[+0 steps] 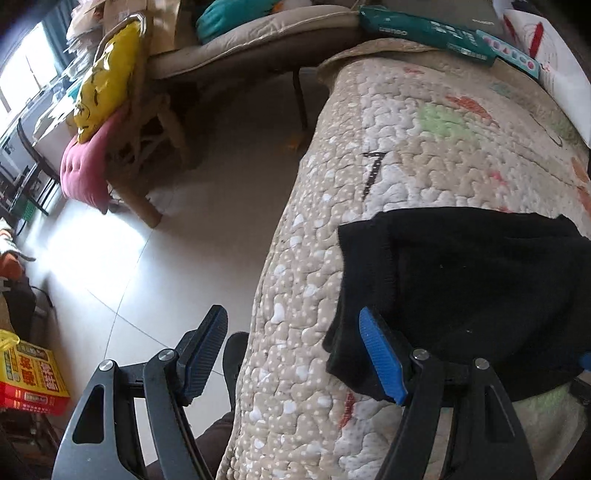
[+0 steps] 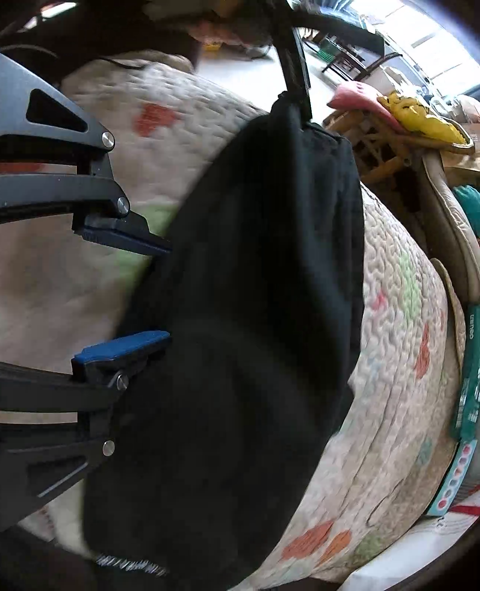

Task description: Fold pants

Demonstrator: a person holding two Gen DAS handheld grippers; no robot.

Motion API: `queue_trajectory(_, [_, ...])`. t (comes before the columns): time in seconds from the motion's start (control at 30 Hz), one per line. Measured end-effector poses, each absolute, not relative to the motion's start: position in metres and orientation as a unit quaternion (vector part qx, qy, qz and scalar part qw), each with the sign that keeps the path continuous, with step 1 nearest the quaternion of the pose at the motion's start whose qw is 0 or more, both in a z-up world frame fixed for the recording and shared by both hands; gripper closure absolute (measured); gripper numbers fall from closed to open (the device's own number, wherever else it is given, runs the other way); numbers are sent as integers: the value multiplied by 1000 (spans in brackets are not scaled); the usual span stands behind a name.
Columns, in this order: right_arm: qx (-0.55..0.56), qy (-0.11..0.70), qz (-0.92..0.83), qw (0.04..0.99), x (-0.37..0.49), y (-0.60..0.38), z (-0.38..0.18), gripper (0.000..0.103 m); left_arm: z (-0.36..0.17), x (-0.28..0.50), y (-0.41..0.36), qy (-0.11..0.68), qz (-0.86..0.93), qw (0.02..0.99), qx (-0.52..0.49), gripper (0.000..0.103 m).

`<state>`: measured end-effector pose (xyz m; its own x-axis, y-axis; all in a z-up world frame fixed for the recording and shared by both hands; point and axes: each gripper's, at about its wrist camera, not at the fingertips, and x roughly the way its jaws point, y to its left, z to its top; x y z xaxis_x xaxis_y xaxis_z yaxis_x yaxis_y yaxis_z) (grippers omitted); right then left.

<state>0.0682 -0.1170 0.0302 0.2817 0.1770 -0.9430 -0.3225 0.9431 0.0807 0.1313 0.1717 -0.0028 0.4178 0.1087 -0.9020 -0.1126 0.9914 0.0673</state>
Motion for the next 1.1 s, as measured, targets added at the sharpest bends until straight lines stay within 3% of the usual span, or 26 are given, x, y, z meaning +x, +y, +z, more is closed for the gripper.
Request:
queue_trajectory(0.27, [10,518,-50,854,82,-275,97,50,6,131,200,523,85,844,-80,30])
queue_trajectory(0.47, [124,568,-117,805,97,-318,71,50,10,131,197,514,82,850,-80,30])
queue_trajectory(0.6, [60,581,-137,800,100,-300,57,43,9,132,193,516,74,850,-74,30])
queue_trajectory(0.87, [-134,630,-171,746,99,-271,43,44,19,127,196,498,76,860,-80,30])
queue_trajectory(1.1, [-83,563,-150,808,143,-266,65,46,21,130,177,491,57,868,-47,30])
